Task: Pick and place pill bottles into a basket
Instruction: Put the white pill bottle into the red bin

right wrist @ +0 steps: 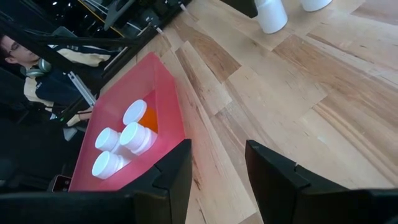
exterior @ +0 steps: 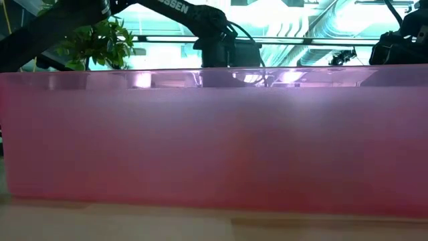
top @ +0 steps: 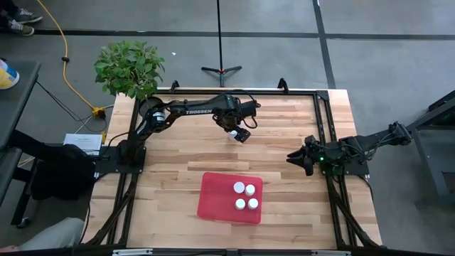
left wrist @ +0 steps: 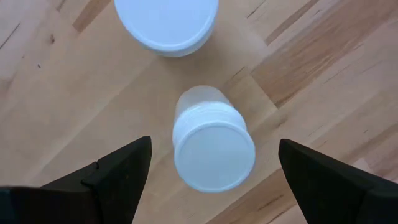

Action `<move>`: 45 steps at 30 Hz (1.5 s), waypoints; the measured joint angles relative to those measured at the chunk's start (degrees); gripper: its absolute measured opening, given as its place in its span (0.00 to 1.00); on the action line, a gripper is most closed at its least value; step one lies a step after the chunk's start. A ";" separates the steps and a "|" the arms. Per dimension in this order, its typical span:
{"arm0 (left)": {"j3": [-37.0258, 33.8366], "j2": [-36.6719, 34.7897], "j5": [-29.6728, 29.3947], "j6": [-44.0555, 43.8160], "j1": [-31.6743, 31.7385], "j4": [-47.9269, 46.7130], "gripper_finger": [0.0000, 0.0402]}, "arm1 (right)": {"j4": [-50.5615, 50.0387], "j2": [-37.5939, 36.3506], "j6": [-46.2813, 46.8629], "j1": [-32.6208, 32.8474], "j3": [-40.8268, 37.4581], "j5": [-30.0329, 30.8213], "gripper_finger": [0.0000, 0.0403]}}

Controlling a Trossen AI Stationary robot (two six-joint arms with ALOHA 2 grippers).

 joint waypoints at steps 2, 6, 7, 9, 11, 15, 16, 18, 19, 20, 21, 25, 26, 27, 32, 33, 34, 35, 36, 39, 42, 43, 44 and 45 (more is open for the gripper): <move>-0.02 0.00 0.00 -0.02 0.00 0.48 0.95 | 0.00 0.00 0.00 -0.01 0.00 0.00 0.35; -0.02 0.00 0.02 0.15 0.00 1.18 0.95 | 0.00 0.00 0.00 -0.01 0.00 -0.02 0.35; -0.02 0.00 0.02 0.17 0.00 1.32 0.94 | 0.01 0.00 0.00 0.00 0.00 -0.02 0.35; -0.02 0.00 0.02 0.17 0.00 1.35 0.92 | 0.00 0.00 0.02 0.01 0.00 -0.02 0.35; -0.02 0.00 0.02 0.33 0.00 1.35 0.88 | 0.00 0.00 0.01 -0.01 0.00 -0.02 0.35; -0.02 0.00 0.35 0.33 0.00 1.35 0.79 | 0.00 0.00 0.00 0.00 0.00 -0.02 0.35; -0.02 0.00 0.37 0.33 0.00 1.35 0.77 | 0.00 0.00 0.00 0.00 0.00 -0.01 0.35; -0.02 0.00 0.37 0.33 0.00 1.35 0.72 | 0.00 0.00 0.00 0.00 0.00 -0.02 0.35; -0.02 0.00 0.37 0.33 0.00 1.35 0.70 | 0.00 0.00 0.00 -0.01 0.00 -0.02 0.35; -0.02 0.00 0.37 0.33 0.00 1.35 0.68 | 0.00 0.00 0.00 0.01 0.00 -0.02 0.35; -0.02 0.00 0.37 0.33 0.00 1.35 0.66 | 0.00 0.00 0.00 0.00 0.00 -0.02 0.35; -0.02 0.00 0.39 0.33 0.00 1.28 0.57 | 0.00 0.00 0.00 0.01 0.00 -0.02 0.35; -0.02 0.00 0.37 0.33 0.00 1.24 0.55 | 0.00 0.00 0.00 -0.01 0.00 -0.02 0.35; 0.02 0.00 0.39 0.33 0.02 1.19 0.52 | 0.00 0.00 0.00 0.00 0.00 -0.02 0.35; 0.03 -0.02 0.47 0.33 0.02 0.80 0.49 | 0.00 0.00 0.00 0.00 0.00 -0.02 0.35; 0.04 -0.02 0.66 0.33 0.02 0.76 0.49 | 0.00 0.00 -0.02 -0.01 0.00 -0.02 0.35; 0.04 -0.03 0.97 0.32 0.02 0.74 0.49 | 0.00 0.00 -0.02 0.00 0.00 -0.02 0.35; 0.03 -0.04 1.30 0.31 0.04 0.74 0.49 | 0.00 0.00 0.00 -0.01 0.00 -0.02 0.35; 0.03 -0.04 1.41 0.32 0.02 0.71 0.49 | 0.00 0.00 -0.02 -0.01 0.00 -0.02 0.35; 0.03 -0.04 1.49 0.31 0.00 0.67 0.49 | 0.02 0.00 -0.02 -0.01 0.00 -0.02 0.35; 0.16 -0.04 1.63 0.35 0.00 0.11 0.49 | 0.00 0.00 -0.02 -0.01 0.00 -0.02 0.35; 0.49 -0.04 1.86 0.62 0.02 -0.63 0.49 | 0.00 0.00 -0.02 -0.01 0.00 -0.02 0.35; 0.95 -0.04 1.95 1.17 0.02 -1.61 0.49 | 0.00 0.00 -0.02 -0.01 0.00 -0.02 0.35; 1.51 -0.04 1.95 1.76 0.02 -2.24 0.49 | 0.02 0.00 -0.02 -0.01 0.00 -0.02 0.35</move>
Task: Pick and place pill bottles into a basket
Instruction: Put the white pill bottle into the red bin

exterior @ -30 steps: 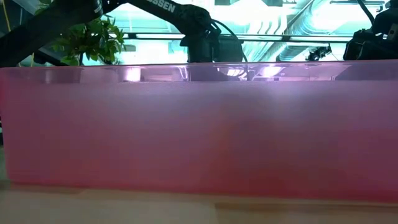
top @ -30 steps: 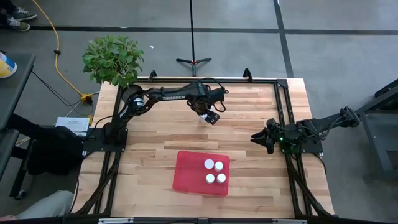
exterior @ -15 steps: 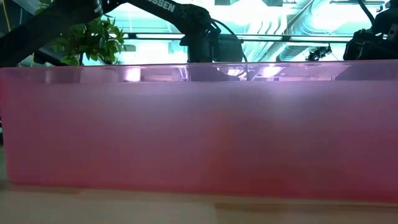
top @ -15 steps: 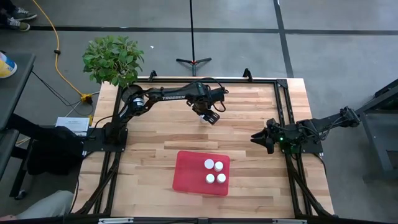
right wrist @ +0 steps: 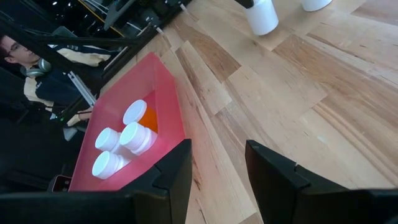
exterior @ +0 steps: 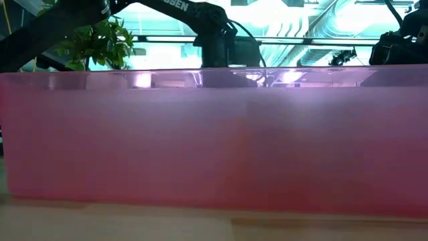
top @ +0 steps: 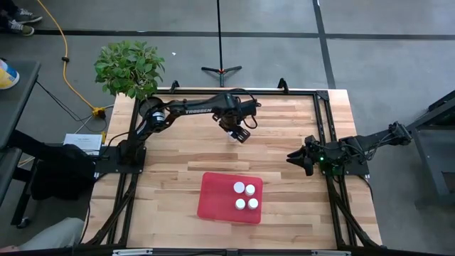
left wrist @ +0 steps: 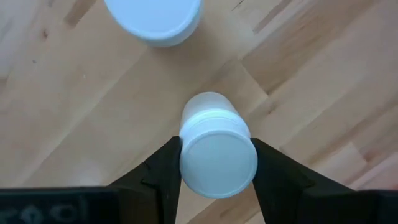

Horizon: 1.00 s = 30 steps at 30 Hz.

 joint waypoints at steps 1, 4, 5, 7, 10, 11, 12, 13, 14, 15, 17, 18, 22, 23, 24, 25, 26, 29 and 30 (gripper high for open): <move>0.69 0.00 -0.01 0.43 0.00 -0.43 0.49 | -0.01 0.00 0.00 0.02 0.00 0.00 0.35; 3.03 0.00 -0.50 1.62 0.00 -3.19 0.49 | -0.02 0.00 0.00 0.01 0.00 0.00 0.35; 4.08 0.02 -0.69 2.06 0.00 -3.91 0.49 | -0.01 0.00 0.00 0.01 0.00 0.00 0.35; 6.74 0.00 -1.72 2.97 0.00 -5.23 0.49 | -0.02 0.00 0.00 0.00 0.00 0.00 0.35; 10.82 0.02 -3.31 3.96 0.00 -8.16 0.49 | -0.02 -0.01 0.00 0.00 0.00 0.00 0.35; 12.48 0.02 -3.74 4.35 0.00 -9.02 0.49 | -0.01 -0.01 0.01 0.02 0.00 0.00 0.35; 14.13 0.02 -4.40 4.70 0.00 -9.79 0.49 | 0.00 -0.02 0.02 0.01 0.00 0.00 0.35; 15.90 0.02 -5.01 5.00 0.00 -10.46 0.49 | -0.01 -0.01 0.02 0.01 0.00 0.00 0.35; 17.58 0.02 -5.72 5.25 0.00 -11.20 0.49 | 0.00 -0.02 0.04 0.02 0.00 0.00 0.35; 17.89 -0.41 -6.60 5.58 0.00 -10.99 0.49 | 0.00 -0.02 0.04 0.00 0.00 0.00 0.35; 16.00 -2.75 -6.94 5.72 0.13 -8.45 0.49 | -0.01 -0.02 0.04 0.01 0.00 -0.02 0.35; 15.87 -3.71 -7.56 5.68 0.32 -8.47 0.49 | 0.00 -0.02 0.04 0.02 0.00 0.00 0.35; 15.93 -6.66 -9.20 6.51 0.39 -8.15 0.49 | 0.00 -0.02 -0.10 0.00 0.00 0.04 0.35; 15.93 -7.29 -9.81 6.70 0.39 -7.90 0.49 | -0.01 -0.02 -0.20 0.02 0.00 0.13 0.35; 15.91 -7.89 -10.46 7.06 0.39 -7.48 0.49 | -0.02 -0.02 -0.20 0.01 0.00 0.36 0.35; 15.91 -8.51 -10.80 7.47 0.37 -6.74 0.49 | -0.04 -0.02 -0.22 0.00 0.00 0.72 0.35; 15.91 -9.34 -10.94 7.59 0.37 -5.86 0.49 | -0.02 -0.02 -0.24 0.02 0.00 1.08 0.35; 15.91 -11.45 -11.16 7.81 0.37 -3.58 0.49 | -0.02 -0.02 -0.27 0.00 0.00 1.90 0.35; 15.91 -12.03 -11.20 7.83 0.37 -2.67 0.49 | -0.02 -0.02 -0.37 0.00 0.00 1.98 0.35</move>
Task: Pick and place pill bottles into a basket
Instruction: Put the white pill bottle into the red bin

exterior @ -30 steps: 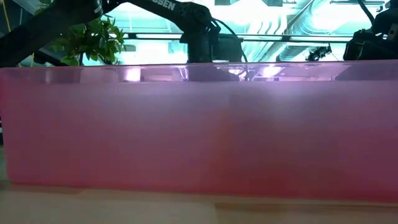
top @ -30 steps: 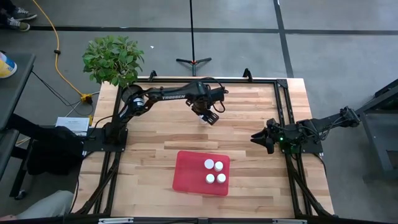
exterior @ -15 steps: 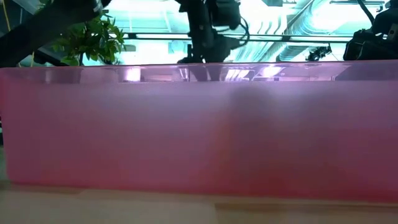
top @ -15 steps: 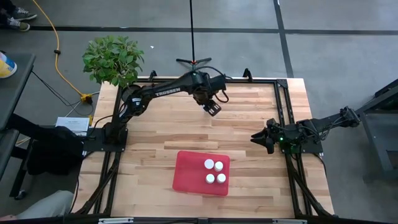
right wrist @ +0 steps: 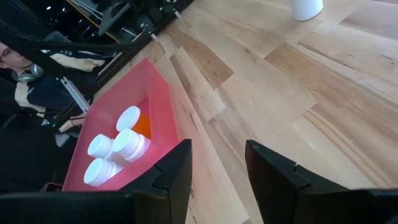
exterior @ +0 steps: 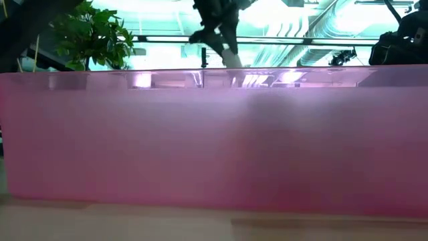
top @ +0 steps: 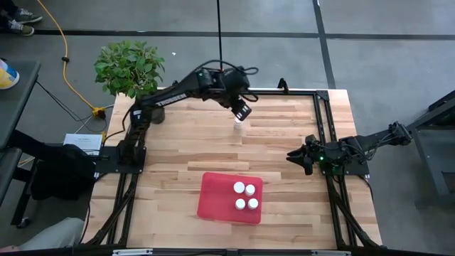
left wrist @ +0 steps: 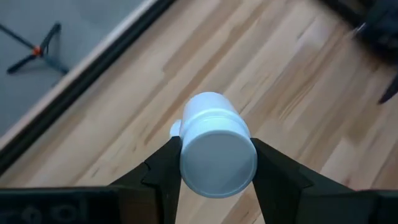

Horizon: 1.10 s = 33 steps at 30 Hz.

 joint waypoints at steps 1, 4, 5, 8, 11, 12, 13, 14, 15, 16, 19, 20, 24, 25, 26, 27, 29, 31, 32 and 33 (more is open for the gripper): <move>0.00 -0.54 -0.04 0.01 0.00 0.94 0.49 | 0.00 0.00 -0.04 0.02 0.00 -0.02 0.35; 0.00 -2.36 -0.12 0.92 0.00 4.33 0.49 | 0.00 0.00 -0.07 0.00 0.00 -0.01 0.35; 0.00 -2.99 -0.15 1.52 0.00 5.46 0.49 | 0.00 0.00 -0.07 0.00 0.00 -0.01 0.35; 0.00 -4.95 -0.15 1.75 0.00 8.18 0.49 | 0.00 0.00 -0.46 0.02 0.00 -0.03 0.35; 0.00 -6.62 -0.14 1.87 -0.01 10.66 0.49 | 0.00 0.00 -0.50 0.00 0.00 -0.01 0.35; -0.02 -7.21 -0.12 1.89 -0.02 11.60 0.49 | 0.00 0.00 -0.50 0.02 0.00 0.03 0.35; -0.02 -7.83 -0.12 1.93 -0.02 12.49 0.49 | 0.00 0.00 -0.50 0.01 0.00 0.07 0.35; -0.02 -8.57 -0.12 2.26 -0.02 13.02 0.49 | 0.00 -0.01 -0.52 0.01 0.00 0.15 0.35; -0.02 -9.29 -0.12 2.69 -0.02 13.78 0.49 | 0.01 0.00 -0.66 0.00 0.00 0.16 0.35; -0.02 -9.98 -0.12 2.89 -0.02 14.92 0.49 | 0.00 0.00 -0.83 0.00 0.00 0.16 0.35; -0.02 -12.04 -0.12 3.19 -0.04 17.21 0.49 | 0.00 0.00 -0.90 0.00 0.00 0.31 0.35; -0.02 -12.75 -0.02 3.75 -0.04 18.28 0.49 | 0.00 0.00 -0.90 0.02 0.00 0.43 0.35; -0.02 -15.80 0.20 5.65 -0.04 20.51 0.49 | 0.01 0.00 -0.92 0.02 0.00 0.43 0.35; -0.02 -16.54 0.15 5.89 -0.04 20.63 0.49 | 0.00 0.00 -0.92 0.01 0.00 0.43 0.35; -0.02 -17.24 0.14 6.28 -0.04 21.06 0.49 | 0.00 0.00 -0.92 0.00 0.00 0.44 0.35; -0.02 -17.89 0.12 6.81 -0.04 21.39 0.49 | 0.00 0.00 -0.92 0.00 0.00 0.45 0.35; -0.04 -19.44 0.09 7.72 -0.04 21.31 0.49 | 0.00 0.02 -0.92 0.02 0.00 0.43 0.35; -0.04 -21.06 0.08 8.41 -0.04 21.51 0.49 | 0.00 0.02 -0.92 0.02 0.00 0.43 0.35; -0.04 -21.83 0.17 9.02 -0.04 21.61 0.49 | 0.00 0.02 -0.92 0.02 0.00 0.43 0.35; -0.04 -22.53 0.29 9.54 -0.07 21.85 0.49 | 0.00 0.02 -0.92 0.02 0.00 0.43 0.35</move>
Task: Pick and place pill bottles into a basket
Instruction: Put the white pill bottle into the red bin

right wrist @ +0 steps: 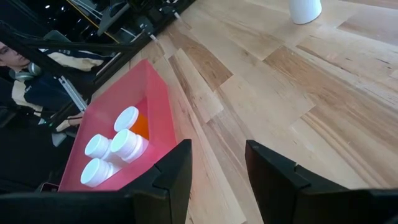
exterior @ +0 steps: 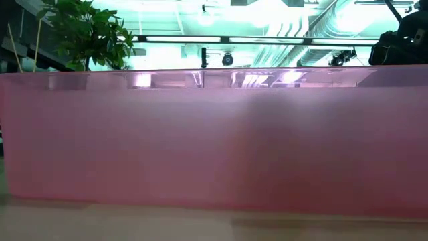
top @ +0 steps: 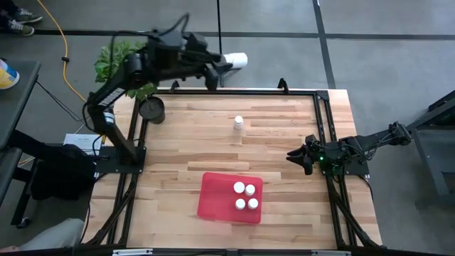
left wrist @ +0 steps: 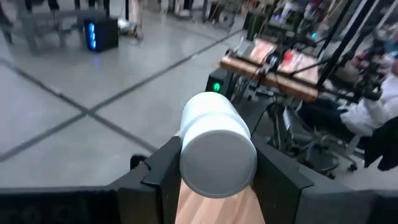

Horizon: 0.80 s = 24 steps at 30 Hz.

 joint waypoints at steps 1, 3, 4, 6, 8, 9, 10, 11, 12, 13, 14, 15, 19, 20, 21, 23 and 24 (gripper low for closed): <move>0.00 -0.70 0.29 0.43 0.00 0.38 0.49 | 0.00 0.00 0.00 -0.01 0.00 0.00 0.35; 0.00 -1.91 2.08 0.96 0.00 0.62 0.49 | 0.00 0.00 0.00 -0.02 0.00 0.00 0.35; 0.00 -2.51 3.22 1.21 0.00 0.87 0.49 | 0.00 0.00 0.00 -0.01 0.00 0.00 0.35; 0.00 -3.74 5.50 2.11 0.00 0.96 0.49 | 0.00 0.00 0.00 -0.01 0.00 0.00 0.35; 0.00 -5.07 7.57 2.53 0.00 0.99 0.49 | 0.00 0.00 0.00 -0.02 0.00 0.00 0.35; 0.00 -5.74 8.32 2.62 0.00 1.00 0.49 | 0.00 0.00 0.00 -0.01 0.00 0.00 0.35; 0.00 -6.43 9.08 2.67 0.00 1.00 0.49 | 0.00 0.00 0.04 -0.02 0.00 0.00 0.35; 0.00 -7.14 9.81 2.90 0.00 1.00 0.49 | 0.00 0.00 0.11 0.00 0.00 0.00 0.35; 0.00 -7.90 10.64 3.40 0.00 0.98 0.49 | 0.00 0.00 0.26 -0.02 0.00 0.00 0.35; 0.00 -8.76 11.38 3.72 0.00 0.97 0.49 | 0.00 0.00 0.26 0.00 0.00 0.00 0.35; 0.00 -9.68 12.06 3.99 0.00 0.96 0.49 | 0.00 0.00 0.28 -0.01 0.00 0.00 0.35; 0.00 -10.64 12.73 4.21 0.00 0.98 0.49 | 0.00 0.00 0.28 -0.02 0.00 0.00 0.35; 0.01 -14.34 14.24 4.84 -0.02 0.90 0.49 | 0.00 0.00 0.33 -0.02 0.00 0.00 0.35; 0.01 -15.20 14.69 5.18 -0.02 0.65 0.49 | 0.00 0.00 0.34 0.00 0.00 0.00 0.35; 0.00 -15.98 14.93 5.39 -0.02 0.36 0.49 | 0.00 0.00 0.35 -0.02 0.00 0.00 0.35; 0.00 -17.55 15.62 5.67 -0.02 0.20 0.49 | 0.00 0.00 0.39 -0.02 0.00 0.00 0.35; 0.00 -18.28 16.30 5.79 -0.02 0.06 0.49 | 0.00 0.00 0.40 0.00 0.00 0.00 0.35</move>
